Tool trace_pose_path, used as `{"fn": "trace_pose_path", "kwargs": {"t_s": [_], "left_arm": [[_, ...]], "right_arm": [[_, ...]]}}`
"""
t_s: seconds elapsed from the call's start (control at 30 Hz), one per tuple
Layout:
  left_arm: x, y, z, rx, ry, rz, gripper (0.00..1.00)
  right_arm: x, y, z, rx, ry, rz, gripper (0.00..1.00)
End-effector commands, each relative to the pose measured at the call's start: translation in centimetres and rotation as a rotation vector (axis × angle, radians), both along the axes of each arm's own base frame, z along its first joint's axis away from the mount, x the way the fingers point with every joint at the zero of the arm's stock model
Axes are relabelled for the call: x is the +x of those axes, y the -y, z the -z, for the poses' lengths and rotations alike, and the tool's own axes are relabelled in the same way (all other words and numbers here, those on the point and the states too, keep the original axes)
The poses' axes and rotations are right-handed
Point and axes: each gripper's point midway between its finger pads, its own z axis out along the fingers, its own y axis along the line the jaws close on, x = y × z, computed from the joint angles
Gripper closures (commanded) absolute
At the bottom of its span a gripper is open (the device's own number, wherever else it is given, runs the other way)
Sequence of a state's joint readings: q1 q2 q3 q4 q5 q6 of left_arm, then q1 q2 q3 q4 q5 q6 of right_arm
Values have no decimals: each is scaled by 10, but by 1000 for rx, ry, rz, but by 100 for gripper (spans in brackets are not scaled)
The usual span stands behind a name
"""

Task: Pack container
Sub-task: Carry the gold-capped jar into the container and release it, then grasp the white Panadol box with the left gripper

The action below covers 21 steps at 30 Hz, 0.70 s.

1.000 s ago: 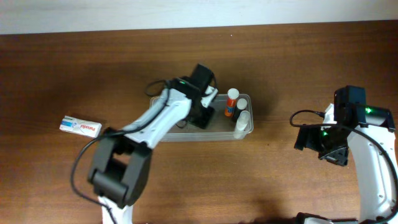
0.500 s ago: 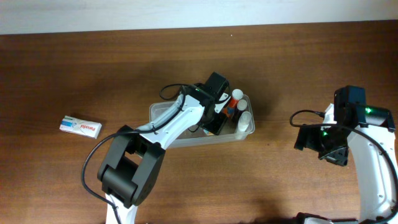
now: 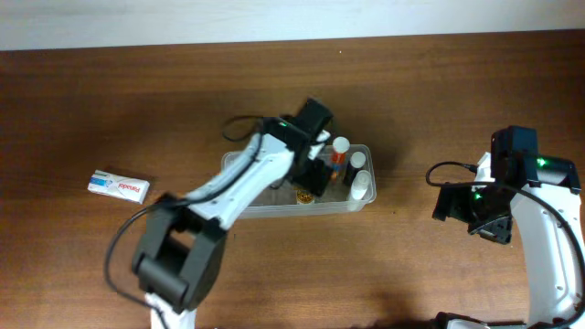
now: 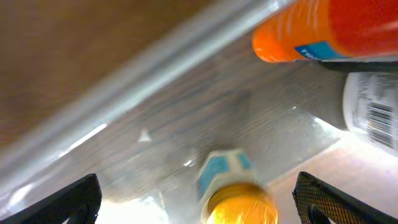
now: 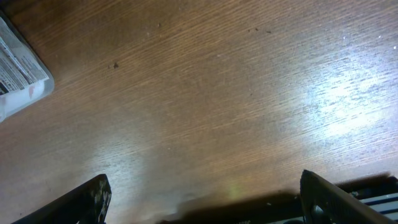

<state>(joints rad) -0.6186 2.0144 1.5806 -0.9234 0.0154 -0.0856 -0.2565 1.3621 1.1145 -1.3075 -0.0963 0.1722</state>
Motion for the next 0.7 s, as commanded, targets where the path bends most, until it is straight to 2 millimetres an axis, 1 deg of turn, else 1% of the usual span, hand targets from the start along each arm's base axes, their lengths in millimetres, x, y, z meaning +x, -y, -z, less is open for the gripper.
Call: {"fn": "trace_pose_path", "kwargs": {"t_s": [0.0,0.07,0.1,0.13,0.2,0.23,0.27,0.3,0.33,0.37,0.4,0.43,0.47,0.5,0.53,0.57,0.6,0.67], "left_arm": [[27,-50,-95,-56,191,-158,1],[25,-76,-114,-59,206,-211,1],[23,-105,-130,-58,216,-273,1],[22,-123,-138,-55,219,-315,1],[18,-184,-156,-51,228,-487,0],[18,-206,-160,-50,232,-545,0],[19,-239,-162,-54,233,-664,1],[19,-254,-162,-57,232,-720,1],[19,-275,-158,-60,222,-798,1],[17,-301,-150,-55,201,-898,1],[16,-311,-146,-53,188,-941,1],[14,-326,-135,-50,159,-1013,1],[12,-335,-127,-49,136,-1066,1],[10,-345,-115,-51,98,-1148,1],[9,-356,-97,-54,50,-1253,1],[9,-361,-87,-56,25,-1303,1],[12,-365,-72,-63,-9,-1332,0],[17,-367,-45,-75,-79,-1346,1]], "right_arm": [[0,0,-2,2,12,-4,11],[0,0,-2,2,12,-4,11],[0,0,-2,2,12,-3,11],[0,0,-2,2,12,-4,11],[0,0,-2,2,13,-3,11],[0,0,-2,2,13,-3,11],[0,0,-2,2,13,-4,11],[0,0,-2,2,13,-3,11],[0,0,-2,2,14,-3,11],[1,0,-2,1,16,-3,11],[1,0,-2,1,16,-3,11],[1,0,-2,1,15,-3,11],[1,0,-2,1,15,-3,11],[1,0,-2,1,16,-3,11],[1,0,-2,1,15,-3,11],[1,0,-2,2,15,-3,11],[1,0,-2,1,15,-3,11],[1,0,-2,1,15,-3,11]]}}
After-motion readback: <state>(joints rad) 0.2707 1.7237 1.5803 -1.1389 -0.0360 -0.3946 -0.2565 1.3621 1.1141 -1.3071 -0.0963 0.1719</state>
